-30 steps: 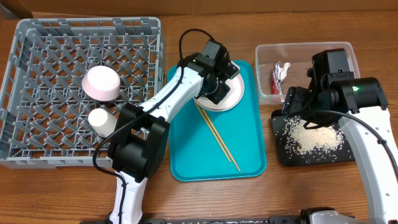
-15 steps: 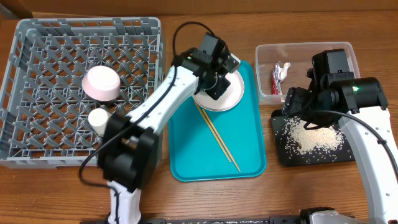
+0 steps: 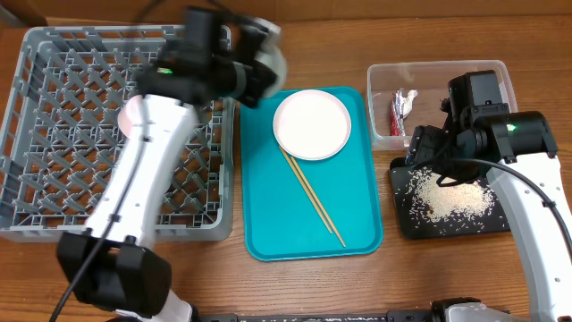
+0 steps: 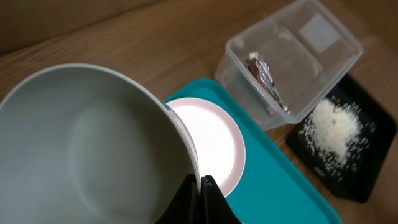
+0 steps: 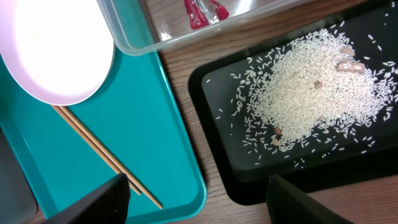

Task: Sort waste into correct bins and load items into the dishwasher
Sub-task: 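Carry the white bowl into the dish rack and release it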

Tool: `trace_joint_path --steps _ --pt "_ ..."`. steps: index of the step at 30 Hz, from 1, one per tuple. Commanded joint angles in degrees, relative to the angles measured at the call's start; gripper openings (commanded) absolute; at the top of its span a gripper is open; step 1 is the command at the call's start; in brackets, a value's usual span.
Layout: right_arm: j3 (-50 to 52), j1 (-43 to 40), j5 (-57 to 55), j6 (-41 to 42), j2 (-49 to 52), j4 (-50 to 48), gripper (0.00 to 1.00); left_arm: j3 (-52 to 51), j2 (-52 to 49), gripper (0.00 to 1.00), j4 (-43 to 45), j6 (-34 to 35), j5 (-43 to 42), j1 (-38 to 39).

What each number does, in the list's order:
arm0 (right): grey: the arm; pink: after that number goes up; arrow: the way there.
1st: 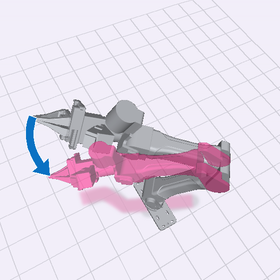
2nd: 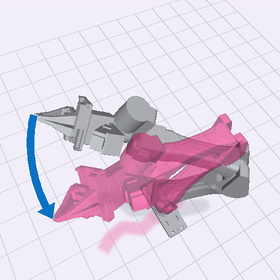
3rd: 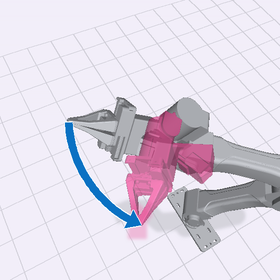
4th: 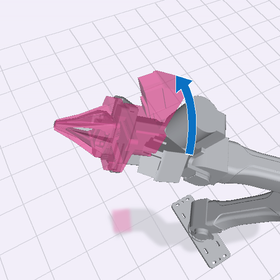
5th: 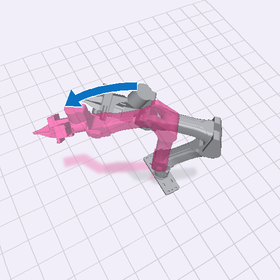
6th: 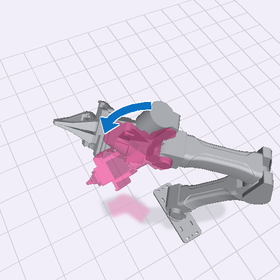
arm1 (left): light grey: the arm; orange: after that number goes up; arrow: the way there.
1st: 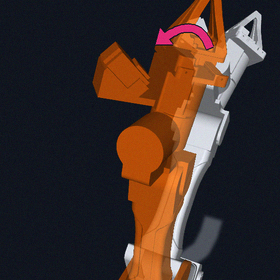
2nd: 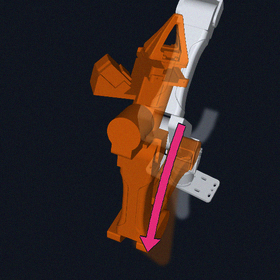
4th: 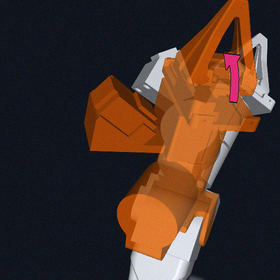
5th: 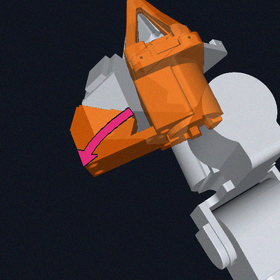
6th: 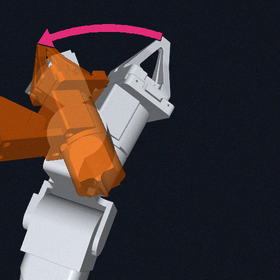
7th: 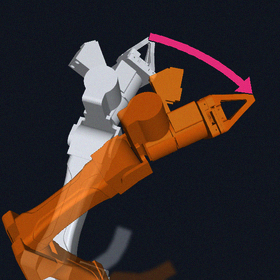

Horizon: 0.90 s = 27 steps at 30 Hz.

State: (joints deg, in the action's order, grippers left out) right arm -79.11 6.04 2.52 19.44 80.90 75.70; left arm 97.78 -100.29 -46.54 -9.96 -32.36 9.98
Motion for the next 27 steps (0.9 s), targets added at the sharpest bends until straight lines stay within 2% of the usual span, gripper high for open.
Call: trace_joint_path --steps 1,9,15,17,27 --pt "-0.44 -0.17 -0.59 -0.17 -0.52 -0.09 0.72 0.74 0.33 0.04 -0.11 -0.50 -20.46 -9.55" --pt "-0.44 -0.17 -0.55 -0.13 -0.52 -0.13 0.72 0.74 -6.16 0.04 2.23 -4.79 -41.55 -24.02" --pt "-0.44 -0.17 -0.55 -0.13 -0.52 -0.11 0.72 0.74 -14.16 0.04 7.72 -4.15 -57.29 -28.02" --pt "-0.44 -0.17 -0.55 -0.11 -0.52 -0.09 0.72 0.74 -16.87 0.04 9.86 -1.51 -58.25 -28.85" --pt "-0.44 -0.17 -0.55 -0.11 -0.52 0.50 0.72 0.74 -25.81 0.04 10.58 -1.14 -58.25 -31.34"
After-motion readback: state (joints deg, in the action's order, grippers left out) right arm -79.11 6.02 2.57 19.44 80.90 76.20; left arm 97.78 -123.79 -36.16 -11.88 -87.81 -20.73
